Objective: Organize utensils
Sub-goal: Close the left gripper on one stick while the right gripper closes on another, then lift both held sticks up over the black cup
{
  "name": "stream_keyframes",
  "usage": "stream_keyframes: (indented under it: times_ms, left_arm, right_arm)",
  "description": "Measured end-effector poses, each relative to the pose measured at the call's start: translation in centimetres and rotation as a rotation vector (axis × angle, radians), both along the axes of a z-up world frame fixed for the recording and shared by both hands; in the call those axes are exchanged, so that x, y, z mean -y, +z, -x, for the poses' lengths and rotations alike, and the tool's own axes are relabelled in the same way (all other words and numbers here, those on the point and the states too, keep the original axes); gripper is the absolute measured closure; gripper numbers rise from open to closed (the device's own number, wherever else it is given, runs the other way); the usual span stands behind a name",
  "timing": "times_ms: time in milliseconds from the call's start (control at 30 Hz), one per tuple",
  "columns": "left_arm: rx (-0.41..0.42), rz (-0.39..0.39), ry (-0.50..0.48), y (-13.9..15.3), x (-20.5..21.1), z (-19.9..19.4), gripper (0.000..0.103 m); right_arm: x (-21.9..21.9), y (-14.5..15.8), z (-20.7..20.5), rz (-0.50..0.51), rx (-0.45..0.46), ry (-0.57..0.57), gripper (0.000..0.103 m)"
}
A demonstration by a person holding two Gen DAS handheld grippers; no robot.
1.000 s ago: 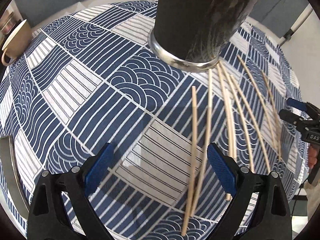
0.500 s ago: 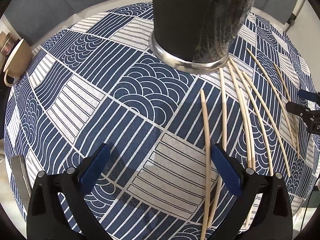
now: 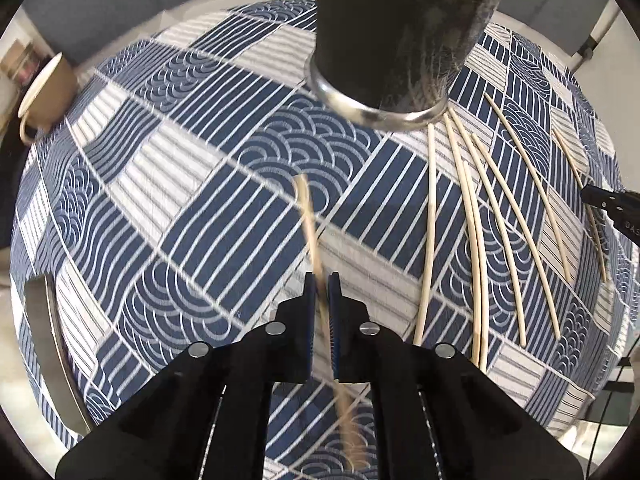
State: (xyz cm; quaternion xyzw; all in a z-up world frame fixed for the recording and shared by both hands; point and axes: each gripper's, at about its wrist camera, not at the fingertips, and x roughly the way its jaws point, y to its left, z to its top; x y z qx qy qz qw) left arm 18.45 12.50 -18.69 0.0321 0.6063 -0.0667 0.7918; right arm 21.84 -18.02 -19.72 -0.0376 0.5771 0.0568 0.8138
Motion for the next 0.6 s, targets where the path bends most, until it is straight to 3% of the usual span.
stream_keyframes:
  times_ms: [100, 267, 600]
  left_arm:
    - [-0.013, 0.028, 0.029, 0.0, -1.3, 0.8, 0.098]
    - [-0.03, 0.008, 0.091, 0.2, -3.0, 2.4, 0.098]
    - [0.016, 0.003, 0.198, 3.9, -4.5, 5.8, 0.098]
  right_arm:
    - [1.7, 0.0, 0.6, -0.011, -0.009, -0.021, 0.098]
    - [3.5, 1.0, 1.6, -0.033, 0.003, -0.021, 0.098]
    - [5.4, 4.6, 2.6, -0.098, 0.082, 0.0, 0.098]
